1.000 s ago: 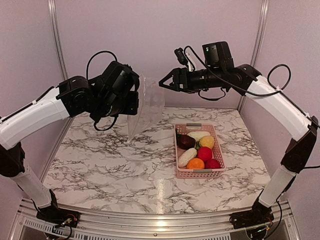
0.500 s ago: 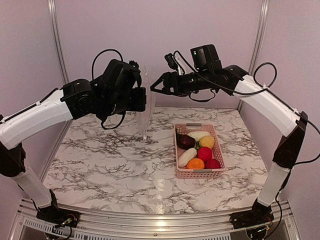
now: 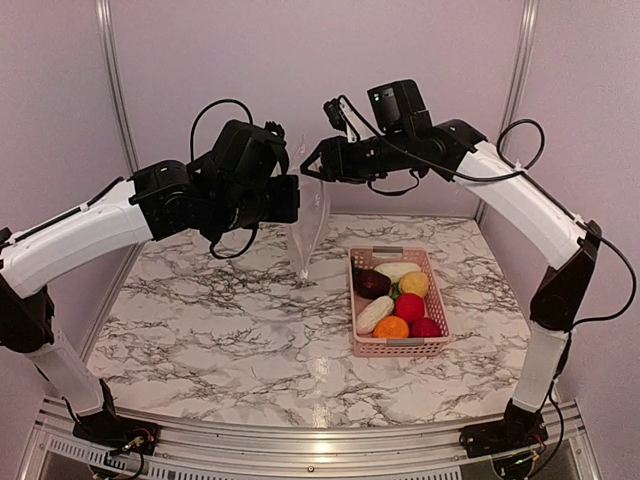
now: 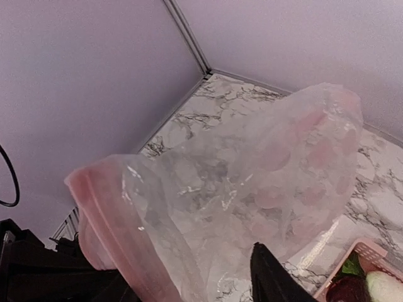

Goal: Place the food in the zip-top bag and seal the zipper
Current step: Adjust the zipper food storage bag.

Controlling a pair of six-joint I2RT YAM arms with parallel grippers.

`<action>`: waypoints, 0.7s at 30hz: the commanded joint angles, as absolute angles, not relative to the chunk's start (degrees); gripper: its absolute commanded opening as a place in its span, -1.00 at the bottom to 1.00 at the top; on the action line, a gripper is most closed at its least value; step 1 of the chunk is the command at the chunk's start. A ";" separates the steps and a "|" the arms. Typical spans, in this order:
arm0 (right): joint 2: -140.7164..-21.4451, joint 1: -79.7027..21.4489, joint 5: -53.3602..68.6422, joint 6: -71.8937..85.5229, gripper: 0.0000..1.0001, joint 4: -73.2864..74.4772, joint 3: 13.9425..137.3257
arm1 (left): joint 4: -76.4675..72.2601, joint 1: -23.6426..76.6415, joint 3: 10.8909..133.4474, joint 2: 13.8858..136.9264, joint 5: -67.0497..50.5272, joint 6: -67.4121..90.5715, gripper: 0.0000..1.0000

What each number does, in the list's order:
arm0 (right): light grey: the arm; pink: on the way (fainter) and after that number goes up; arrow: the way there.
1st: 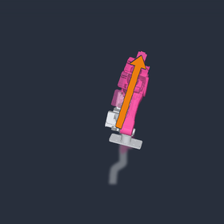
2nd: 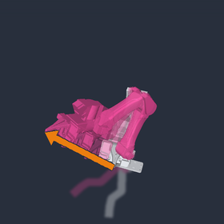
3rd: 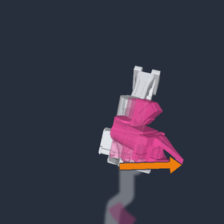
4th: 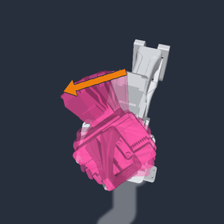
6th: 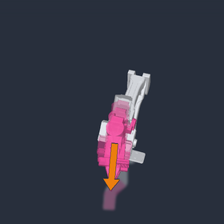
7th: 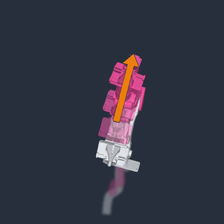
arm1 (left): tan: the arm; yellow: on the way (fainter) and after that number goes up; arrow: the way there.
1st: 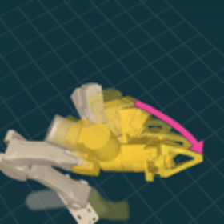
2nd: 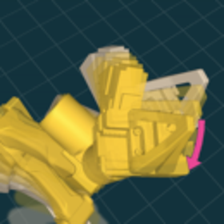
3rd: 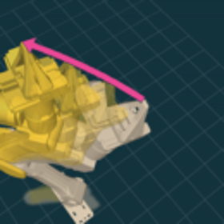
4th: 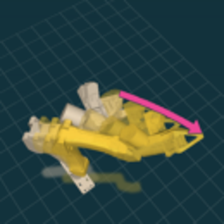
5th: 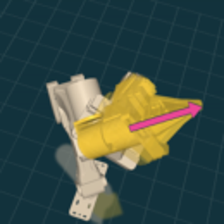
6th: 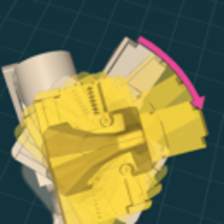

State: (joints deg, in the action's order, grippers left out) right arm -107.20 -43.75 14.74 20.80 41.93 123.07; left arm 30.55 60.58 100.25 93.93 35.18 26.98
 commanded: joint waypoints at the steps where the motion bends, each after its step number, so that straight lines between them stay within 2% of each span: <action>1: -108.97 -44.37 11.39 22.02 -0.26 45.94 125.39 | 30.53 60.38 100.90 94.22 38.63 27.93 -1.00; 5: -110.38 -44.31 12.43 22.66 -0.84 45.56 125.77 | 30.58 60.38 100.26 94.90 40.79 28.27 -0.97; 7: -111.00 -44.35 13.18 23.16 -1.00 44.65 125.74 | 30.63 60.30 99.98 95.99 41.42 28.59 -0.85; 10: -111.57 -44.35 13.58 24.03 -1.00 43.00 125.59 | 30.19 60.29 99.76 97.94 42.05 28.56 -0.46; 12: -112.07 -44.35 13.86 24.76 -1.00 42.04 125.55 | 29.89 60.29 99.95 99.34 42.37 28.30 -0.32; 15: -112.31 -44.24 14.17 25.94 -1.00 41.27 125.72 | 31.08 60.29 101.02 101.25 44.03 28.22 -0.24; 21: -112.22 -44.13 14.83 26.48 -1.00 41.40 125.50 | 33.22 60.29 100.99 103.21 50.06 28.36 -0.25</action>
State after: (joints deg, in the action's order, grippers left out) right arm -112.07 -43.88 14.06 25.34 42.65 123.55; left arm 31.09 60.58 100.25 102.63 44.56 28.27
